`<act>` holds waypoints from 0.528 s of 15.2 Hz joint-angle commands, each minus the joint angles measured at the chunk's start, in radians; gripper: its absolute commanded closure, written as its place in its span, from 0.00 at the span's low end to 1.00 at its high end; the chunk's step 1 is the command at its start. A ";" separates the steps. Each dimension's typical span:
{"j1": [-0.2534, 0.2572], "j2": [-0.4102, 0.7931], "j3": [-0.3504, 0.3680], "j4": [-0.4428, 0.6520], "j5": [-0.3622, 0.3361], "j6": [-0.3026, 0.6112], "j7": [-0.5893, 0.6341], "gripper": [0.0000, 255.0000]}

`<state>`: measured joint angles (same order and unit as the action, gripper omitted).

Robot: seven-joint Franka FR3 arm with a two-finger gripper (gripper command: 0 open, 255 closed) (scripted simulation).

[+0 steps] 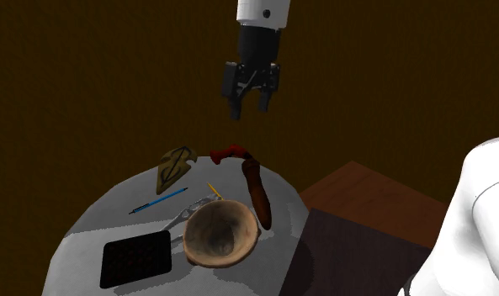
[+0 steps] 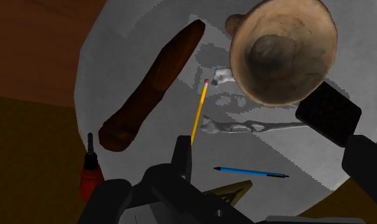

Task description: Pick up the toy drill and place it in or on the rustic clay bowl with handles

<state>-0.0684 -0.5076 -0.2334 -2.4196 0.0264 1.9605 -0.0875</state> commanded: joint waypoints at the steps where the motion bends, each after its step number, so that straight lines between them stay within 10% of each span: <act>1: -0.004 0.060 -0.025 0.004 -0.003 0.055 -0.032 0.00; 8: -0.010 0.300 -0.112 0.081 0.028 0.208 -0.158 0.00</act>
<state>-0.0797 -0.2494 -0.3347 -2.3532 0.0444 2.1418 -0.2265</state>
